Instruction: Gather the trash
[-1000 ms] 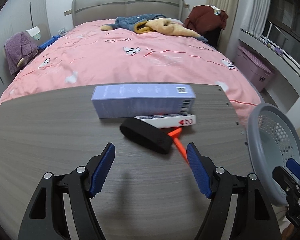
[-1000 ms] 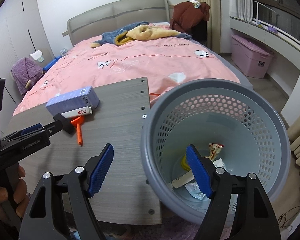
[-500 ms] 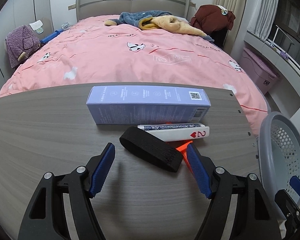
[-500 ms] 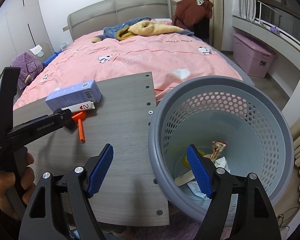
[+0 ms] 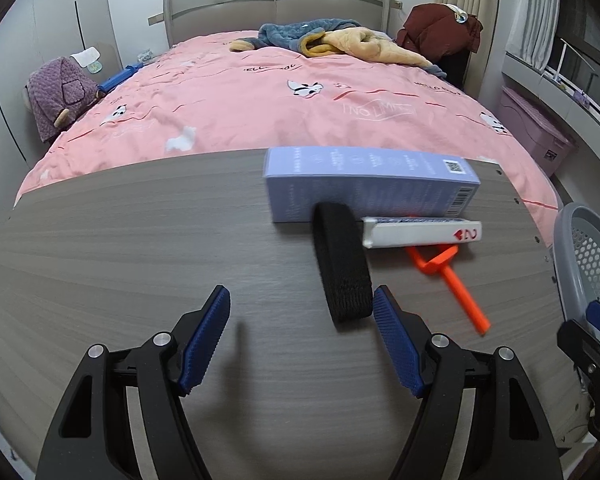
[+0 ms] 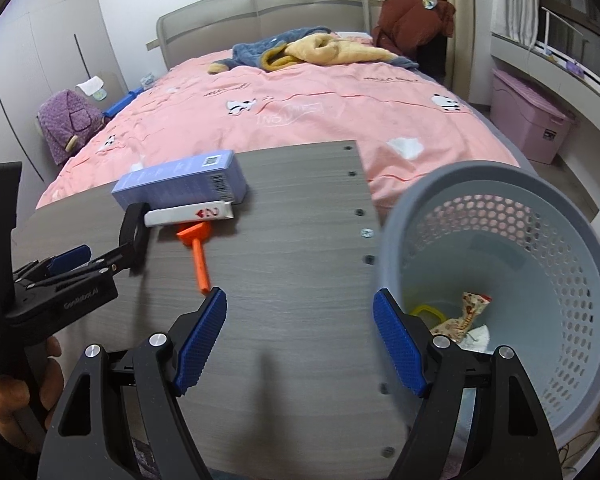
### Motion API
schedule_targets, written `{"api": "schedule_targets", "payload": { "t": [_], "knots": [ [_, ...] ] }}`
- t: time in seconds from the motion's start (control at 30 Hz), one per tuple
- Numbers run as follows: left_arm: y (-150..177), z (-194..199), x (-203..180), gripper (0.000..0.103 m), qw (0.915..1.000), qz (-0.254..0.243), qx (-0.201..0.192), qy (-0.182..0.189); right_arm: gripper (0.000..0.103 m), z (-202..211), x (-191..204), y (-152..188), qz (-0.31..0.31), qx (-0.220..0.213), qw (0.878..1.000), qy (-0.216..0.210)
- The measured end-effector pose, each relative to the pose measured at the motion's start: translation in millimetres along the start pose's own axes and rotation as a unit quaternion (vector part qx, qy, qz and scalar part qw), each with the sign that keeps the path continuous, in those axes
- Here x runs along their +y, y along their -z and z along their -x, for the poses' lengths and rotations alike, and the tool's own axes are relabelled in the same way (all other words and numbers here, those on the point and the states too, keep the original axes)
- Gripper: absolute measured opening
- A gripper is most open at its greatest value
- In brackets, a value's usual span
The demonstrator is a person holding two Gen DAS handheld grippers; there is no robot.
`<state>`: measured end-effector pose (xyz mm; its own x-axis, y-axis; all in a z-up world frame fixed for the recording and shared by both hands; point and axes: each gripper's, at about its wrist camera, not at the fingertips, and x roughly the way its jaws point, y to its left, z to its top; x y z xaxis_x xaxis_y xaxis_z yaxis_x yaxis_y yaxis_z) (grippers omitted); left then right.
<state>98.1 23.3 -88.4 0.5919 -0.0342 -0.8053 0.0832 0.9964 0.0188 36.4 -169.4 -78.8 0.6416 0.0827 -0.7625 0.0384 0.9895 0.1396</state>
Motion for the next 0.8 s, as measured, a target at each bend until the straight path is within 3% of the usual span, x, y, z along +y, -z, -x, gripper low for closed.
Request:
{"api": "schedule_targets", "payload": {
  "t": [0.23, 0.43, 0.57, 0.8],
  "knots": [
    [9, 4, 22, 0.071, 0.9999, 0.008, 0.009, 0.008, 0.074, -20, 35, -11, 0.035, 0.001, 0.999, -0.018],
    [8, 15, 37, 0.071, 0.9998, 0.016, -0.008, 0.011, 0.072, -41, 59, -23, 0.052, 0.014, 0.998, -0.026],
    [5, 19, 45, 0.071, 0.9995, 0.024, -0.018, 0.011, 0.063, -55, 71, -28, 0.063, 0.029, 0.997, -0.025],
    [2, 21, 54, 0.071, 0.9991, 0.032, -0.024, 0.016, 0.056, -68, 86, -34, 0.078, 0.034, 0.996, -0.007]
  ]
}}
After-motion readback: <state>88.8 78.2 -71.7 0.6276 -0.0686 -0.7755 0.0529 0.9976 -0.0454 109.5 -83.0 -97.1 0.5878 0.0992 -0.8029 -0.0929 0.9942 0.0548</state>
